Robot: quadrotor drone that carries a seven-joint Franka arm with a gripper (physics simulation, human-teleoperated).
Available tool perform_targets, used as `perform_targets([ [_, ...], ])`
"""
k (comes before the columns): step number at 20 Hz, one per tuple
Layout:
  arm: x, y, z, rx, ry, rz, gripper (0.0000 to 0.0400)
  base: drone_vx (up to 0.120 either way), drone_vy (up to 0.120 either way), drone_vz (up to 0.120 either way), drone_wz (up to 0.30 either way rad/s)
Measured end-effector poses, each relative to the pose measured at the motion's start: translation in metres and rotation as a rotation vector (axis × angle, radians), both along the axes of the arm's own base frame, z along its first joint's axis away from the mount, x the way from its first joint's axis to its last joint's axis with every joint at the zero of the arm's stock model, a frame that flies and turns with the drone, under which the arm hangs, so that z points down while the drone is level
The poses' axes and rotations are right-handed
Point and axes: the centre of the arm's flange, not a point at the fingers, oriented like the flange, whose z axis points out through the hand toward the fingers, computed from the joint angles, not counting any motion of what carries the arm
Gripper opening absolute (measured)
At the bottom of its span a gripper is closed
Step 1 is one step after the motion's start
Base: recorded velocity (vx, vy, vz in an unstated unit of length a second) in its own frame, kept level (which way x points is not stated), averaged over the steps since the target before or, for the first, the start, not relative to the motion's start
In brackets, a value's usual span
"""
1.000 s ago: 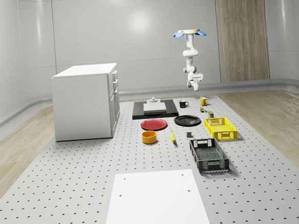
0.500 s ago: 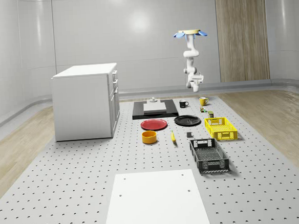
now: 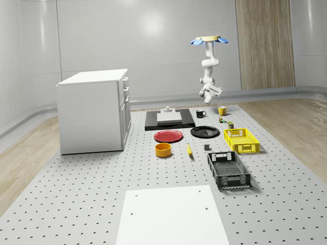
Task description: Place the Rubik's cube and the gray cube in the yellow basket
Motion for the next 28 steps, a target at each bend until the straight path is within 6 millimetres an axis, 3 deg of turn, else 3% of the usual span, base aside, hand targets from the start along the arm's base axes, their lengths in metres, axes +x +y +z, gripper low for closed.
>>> perform_targets([
  [3, 0.001, 0.024, -0.030, -0.387, -0.001, -0.013, 0.0400, 0.120, 0.000, -0.120, 0.000],
  [6, 0.002, 0.036, -0.077, -0.882, 0.000, -0.030, 0.0400, 0.120, 0.000, -0.120, 0.000],
  [10, 0.004, 0.016, -0.137, -1.537, 0.000, -0.055, 0.0400, 0.120, 0.000, -0.120, 0.000],
  [14, 0.005, -0.018, -0.166, -1.984, 0.002, -0.069, 0.0400, 0.120, 0.000, -0.120, 0.000],
  [20, 0.005, -0.047, -0.176, -2.296, 0.004, -0.073, 0.0400, 0.120, 0.000, -0.120, 0.000],
  [28, 0.005, -0.059, -0.178, -2.420, 0.005, -0.072, 0.0400, 0.100, -0.050, -0.120, 0.000],
])
